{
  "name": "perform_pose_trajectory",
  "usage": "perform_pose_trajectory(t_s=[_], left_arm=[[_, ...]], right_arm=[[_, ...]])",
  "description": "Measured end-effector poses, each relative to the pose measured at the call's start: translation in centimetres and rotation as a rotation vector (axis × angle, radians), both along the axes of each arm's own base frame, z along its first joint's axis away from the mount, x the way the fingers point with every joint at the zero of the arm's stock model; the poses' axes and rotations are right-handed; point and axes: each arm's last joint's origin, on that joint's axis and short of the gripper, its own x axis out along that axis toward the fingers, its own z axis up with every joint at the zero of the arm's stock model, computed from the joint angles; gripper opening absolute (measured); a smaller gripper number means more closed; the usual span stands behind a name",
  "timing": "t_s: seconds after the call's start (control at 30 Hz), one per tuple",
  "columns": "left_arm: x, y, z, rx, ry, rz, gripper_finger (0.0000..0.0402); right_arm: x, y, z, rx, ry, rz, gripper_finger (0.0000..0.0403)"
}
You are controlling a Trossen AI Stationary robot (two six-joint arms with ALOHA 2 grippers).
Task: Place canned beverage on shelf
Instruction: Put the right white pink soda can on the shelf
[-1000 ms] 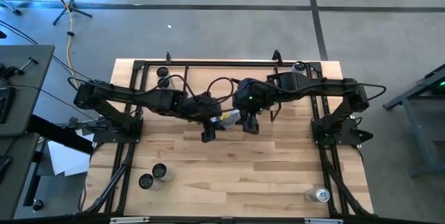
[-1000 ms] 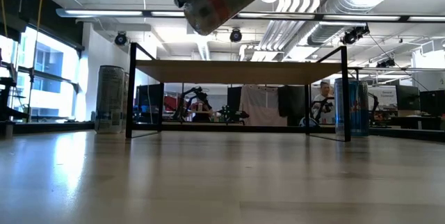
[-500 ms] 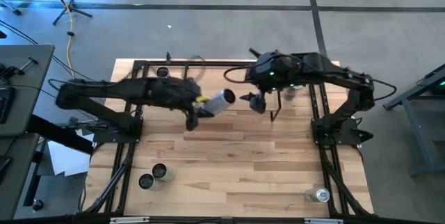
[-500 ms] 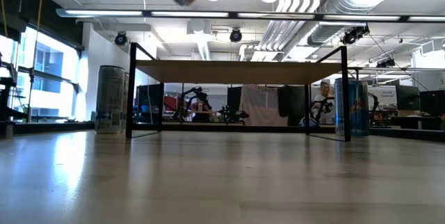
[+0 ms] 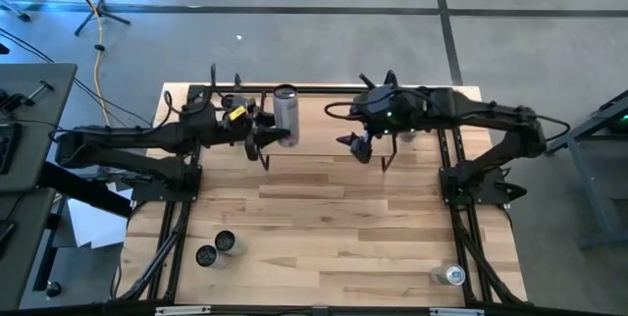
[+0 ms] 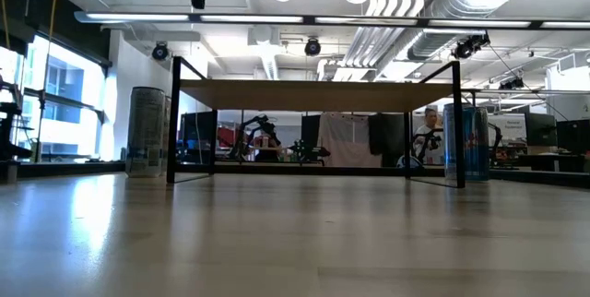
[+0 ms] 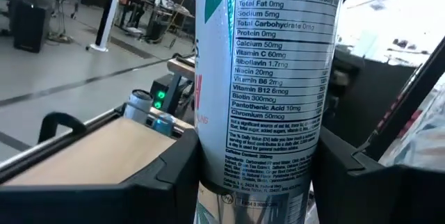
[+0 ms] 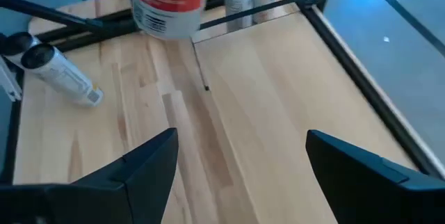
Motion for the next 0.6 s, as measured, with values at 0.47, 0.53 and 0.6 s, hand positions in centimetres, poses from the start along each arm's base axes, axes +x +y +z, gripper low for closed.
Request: perform_pose_trajectory(t_s=[0.47,0.53,0.6], left_arm=[[2.3,2.5,-3.9,0.188,0.287,0.513,0.0161],[2.7,2.7,-4.5,0.186,0.321,0.579,0.0161],[3.0,3.0,-5.1,0.167,0.337,0.646,0.0161]], right_arm=[[2.5,-0.2,-4.2,0.081,-0.176,-0.082,0.0303],[2.5,-0.2,-4.1,0.068,-0.18,-0.101,0.0303],[2.5,-0.3,-4.1,0.062,-0.185,-0.109,0.0303]])
